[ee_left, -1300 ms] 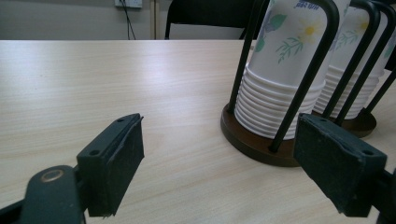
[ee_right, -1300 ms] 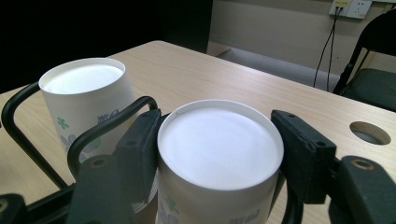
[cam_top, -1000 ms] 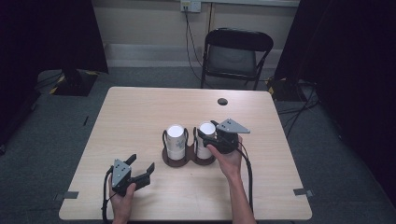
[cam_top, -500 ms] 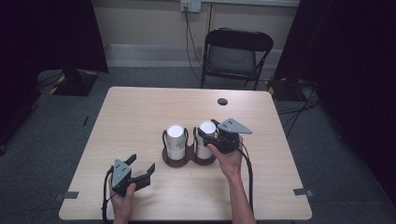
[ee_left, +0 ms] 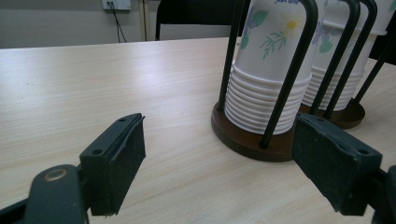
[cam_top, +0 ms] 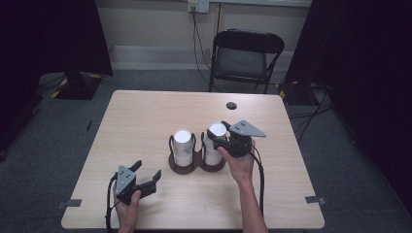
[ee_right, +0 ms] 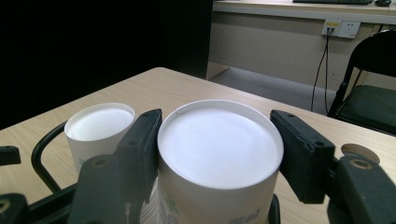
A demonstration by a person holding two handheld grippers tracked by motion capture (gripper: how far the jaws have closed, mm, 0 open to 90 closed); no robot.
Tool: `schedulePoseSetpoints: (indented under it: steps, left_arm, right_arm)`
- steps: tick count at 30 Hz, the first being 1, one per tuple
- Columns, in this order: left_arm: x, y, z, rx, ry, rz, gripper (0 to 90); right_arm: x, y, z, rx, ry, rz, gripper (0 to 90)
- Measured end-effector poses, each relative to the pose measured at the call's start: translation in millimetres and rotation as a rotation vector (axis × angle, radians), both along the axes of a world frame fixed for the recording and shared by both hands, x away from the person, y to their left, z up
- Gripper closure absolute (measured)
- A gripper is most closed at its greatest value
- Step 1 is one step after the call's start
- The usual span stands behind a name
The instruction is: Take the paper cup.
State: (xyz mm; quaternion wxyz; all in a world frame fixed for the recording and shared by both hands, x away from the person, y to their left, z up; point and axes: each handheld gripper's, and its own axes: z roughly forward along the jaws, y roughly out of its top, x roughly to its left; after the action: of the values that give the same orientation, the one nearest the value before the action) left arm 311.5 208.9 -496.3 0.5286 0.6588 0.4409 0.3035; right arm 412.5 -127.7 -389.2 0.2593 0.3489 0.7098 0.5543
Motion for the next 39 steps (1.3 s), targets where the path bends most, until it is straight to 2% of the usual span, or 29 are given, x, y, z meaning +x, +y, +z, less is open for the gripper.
schedulePoseSetpoints:
  steps: [8, 20, 30, 39]
  left_arm:
    - [-0.6, 0.2, -0.1, -0.001, -0.006, -0.010, 17.9]
    - [0.5, 1.3, 0.0, -0.013, 0.016, -0.007, 18.2]
    - [0.1, 1.3, 0.0, -0.012, 0.012, -0.016, 18.1]
    - [0.5, 0.8, 0.1, -0.012, 0.020, -0.008, 19.5]
  right_arm:
    - [-1.4, -0.5, 5.3, 0.011, -0.006, -0.003, 36.5]
    - [-4.4, -3.4, 17.7, 0.040, -0.019, -0.006, 36.8]
    - [-7.2, -3.2, 27.3, 0.037, -0.030, -0.008, 36.8]
    - [-17.0, -13.9, 37.8, 0.080, -0.046, -0.016, 36.9]
